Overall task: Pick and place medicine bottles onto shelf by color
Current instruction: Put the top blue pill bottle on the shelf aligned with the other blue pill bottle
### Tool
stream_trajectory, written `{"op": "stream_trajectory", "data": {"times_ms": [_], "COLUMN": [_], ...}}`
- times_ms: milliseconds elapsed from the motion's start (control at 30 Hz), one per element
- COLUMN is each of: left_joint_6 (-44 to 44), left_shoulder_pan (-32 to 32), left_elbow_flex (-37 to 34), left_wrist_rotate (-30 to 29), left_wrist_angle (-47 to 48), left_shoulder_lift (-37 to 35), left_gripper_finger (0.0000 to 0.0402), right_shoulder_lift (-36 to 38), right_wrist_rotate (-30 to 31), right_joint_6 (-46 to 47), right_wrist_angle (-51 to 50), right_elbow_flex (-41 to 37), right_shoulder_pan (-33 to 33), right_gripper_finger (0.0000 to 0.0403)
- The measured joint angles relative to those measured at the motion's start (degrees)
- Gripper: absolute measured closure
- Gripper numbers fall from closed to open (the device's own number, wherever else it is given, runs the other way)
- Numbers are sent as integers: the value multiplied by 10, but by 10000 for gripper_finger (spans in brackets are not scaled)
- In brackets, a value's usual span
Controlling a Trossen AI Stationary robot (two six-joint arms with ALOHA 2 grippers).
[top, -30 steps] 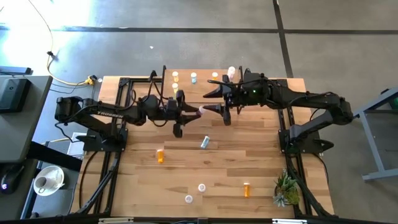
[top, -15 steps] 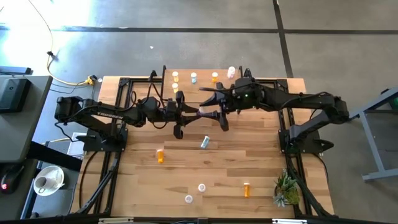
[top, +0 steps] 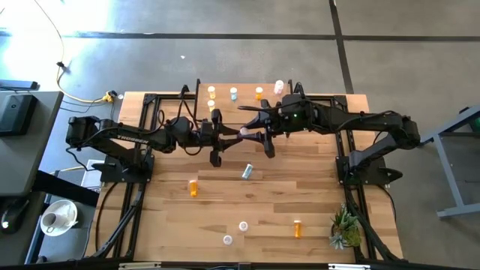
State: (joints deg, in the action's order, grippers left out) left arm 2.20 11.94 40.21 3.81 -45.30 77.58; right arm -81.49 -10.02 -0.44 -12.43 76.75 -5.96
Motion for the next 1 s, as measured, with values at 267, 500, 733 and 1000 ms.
{"op": "stream_trajectory", "data": {"times_ms": [267,500,733,1000], "left_joint_6": [10,12,15,18], "left_shoulder_pan": [0,0,0,1], "left_elbow_flex": [0,0,0,0], "left_wrist_rotate": [-15,-16,-17,-36], "left_wrist_angle": [0,0,8,54], "left_shoulder_lift": [0,0,0,-19], "left_gripper_finger": [306,293,261,194], "right_shoulder_lift": [0,0,0,0], "right_wrist_rotate": [1,2,10,40], "right_joint_6": [0,0,0,0], "right_wrist_angle": [1,2,1,-2], "right_elbow_flex": [0,0,-1,-1], "right_shoulder_pan": [0,0,0,0], "right_gripper_finger": [289,290,290,290]}}
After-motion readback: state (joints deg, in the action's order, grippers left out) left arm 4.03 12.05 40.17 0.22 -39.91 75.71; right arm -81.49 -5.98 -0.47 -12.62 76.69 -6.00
